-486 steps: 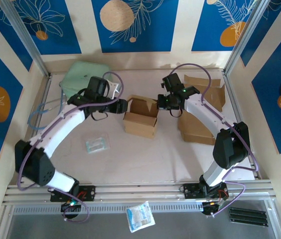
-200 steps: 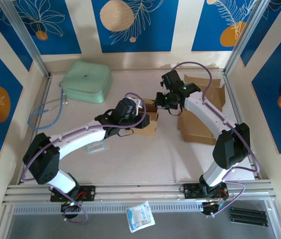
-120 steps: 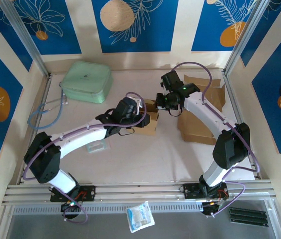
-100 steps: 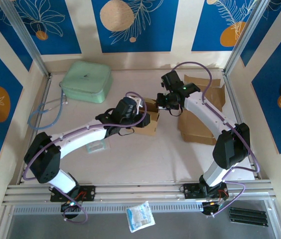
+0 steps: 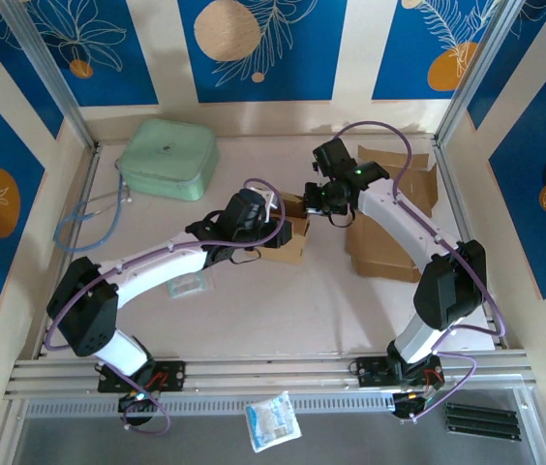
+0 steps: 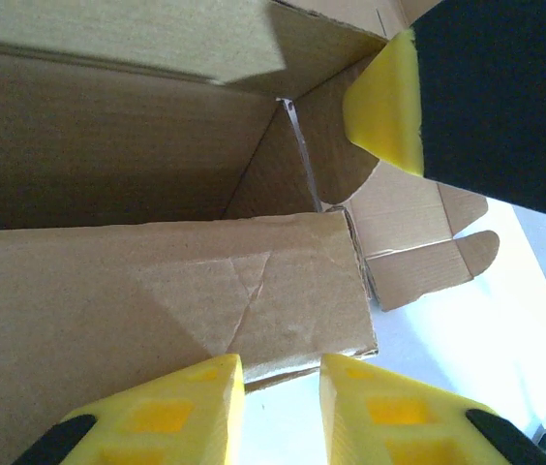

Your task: Fold the paper box

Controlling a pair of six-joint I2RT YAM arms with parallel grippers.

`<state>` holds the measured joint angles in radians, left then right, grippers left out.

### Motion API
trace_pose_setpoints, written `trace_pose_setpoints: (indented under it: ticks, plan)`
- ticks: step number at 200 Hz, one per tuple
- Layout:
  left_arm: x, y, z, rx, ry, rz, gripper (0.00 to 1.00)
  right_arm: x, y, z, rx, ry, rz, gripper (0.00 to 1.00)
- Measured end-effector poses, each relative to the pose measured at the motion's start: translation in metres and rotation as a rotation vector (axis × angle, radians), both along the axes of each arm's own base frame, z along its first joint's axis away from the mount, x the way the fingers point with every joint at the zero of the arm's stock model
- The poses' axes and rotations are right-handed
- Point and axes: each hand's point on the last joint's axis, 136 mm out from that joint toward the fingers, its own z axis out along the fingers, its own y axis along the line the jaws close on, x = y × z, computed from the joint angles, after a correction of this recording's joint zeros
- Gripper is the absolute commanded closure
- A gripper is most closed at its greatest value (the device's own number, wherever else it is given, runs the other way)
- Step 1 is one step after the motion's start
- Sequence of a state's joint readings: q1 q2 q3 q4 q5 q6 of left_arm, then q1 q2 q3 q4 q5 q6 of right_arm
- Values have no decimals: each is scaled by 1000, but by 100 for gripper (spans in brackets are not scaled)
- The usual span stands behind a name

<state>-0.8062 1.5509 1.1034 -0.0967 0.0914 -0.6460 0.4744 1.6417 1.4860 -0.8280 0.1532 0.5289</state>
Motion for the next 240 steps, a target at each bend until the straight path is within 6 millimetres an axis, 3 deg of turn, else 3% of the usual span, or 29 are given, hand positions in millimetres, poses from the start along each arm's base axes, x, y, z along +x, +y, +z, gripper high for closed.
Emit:
trace_pose_setpoints:
  ticks: [77, 131, 240]
  plan:
    - [0, 0, 0, 1, 1, 0, 72, -7, 4, 2, 4, 11, -9, 95]
    - [1, -1, 0, -3, -2, 0, 72, -8, -8, 0, -54, 1, -36, 95]
    - [3, -3, -1, -2, -1, 0, 72, -21, -1, 0, -26, 45, -60, 95]
